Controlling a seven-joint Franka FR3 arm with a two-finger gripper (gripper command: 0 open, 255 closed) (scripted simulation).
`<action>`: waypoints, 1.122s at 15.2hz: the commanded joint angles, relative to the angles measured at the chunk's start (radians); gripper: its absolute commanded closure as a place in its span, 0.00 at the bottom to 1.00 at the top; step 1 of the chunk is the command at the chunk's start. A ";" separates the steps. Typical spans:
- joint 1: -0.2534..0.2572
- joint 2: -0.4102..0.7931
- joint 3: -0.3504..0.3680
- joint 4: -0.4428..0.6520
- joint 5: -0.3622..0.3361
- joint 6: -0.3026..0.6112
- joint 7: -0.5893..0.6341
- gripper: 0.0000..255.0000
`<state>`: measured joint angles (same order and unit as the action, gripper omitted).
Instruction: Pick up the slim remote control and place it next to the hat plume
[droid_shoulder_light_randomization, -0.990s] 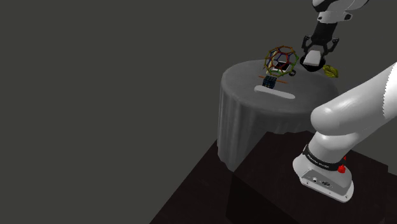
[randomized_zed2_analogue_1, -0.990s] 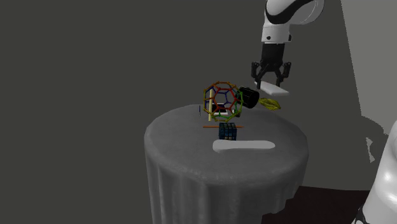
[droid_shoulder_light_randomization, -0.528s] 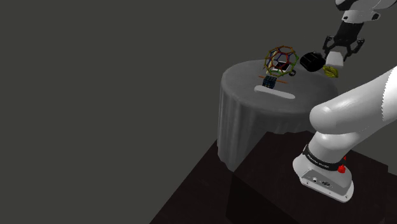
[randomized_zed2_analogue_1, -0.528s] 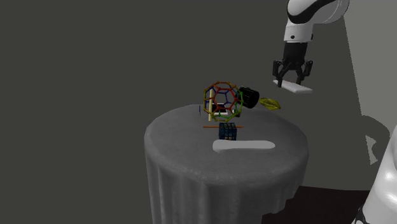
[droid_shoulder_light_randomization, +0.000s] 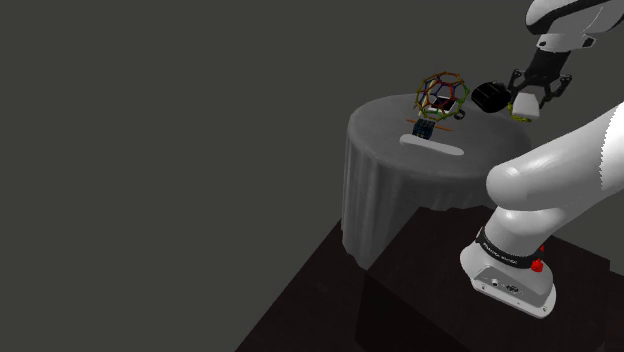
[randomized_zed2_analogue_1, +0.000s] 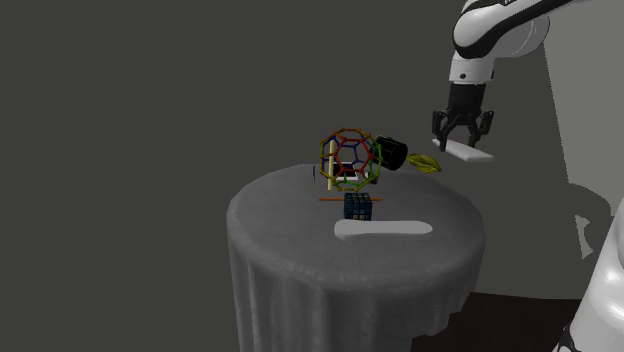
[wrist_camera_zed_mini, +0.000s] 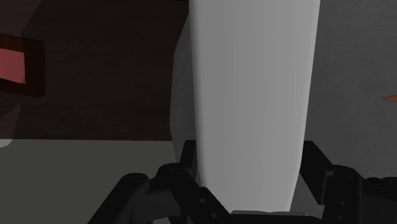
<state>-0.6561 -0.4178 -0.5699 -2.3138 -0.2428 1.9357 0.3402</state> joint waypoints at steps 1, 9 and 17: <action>0.000 0.007 -0.007 -0.024 -0.002 0.032 -0.001 1.00; 0.002 0.049 -0.034 -0.100 -0.002 0.148 -0.007 1.00; 0.010 0.110 -0.066 -0.164 0.010 0.270 -0.022 1.00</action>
<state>-0.6462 -0.3138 -0.6307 -2.4673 -0.2332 2.1879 0.3206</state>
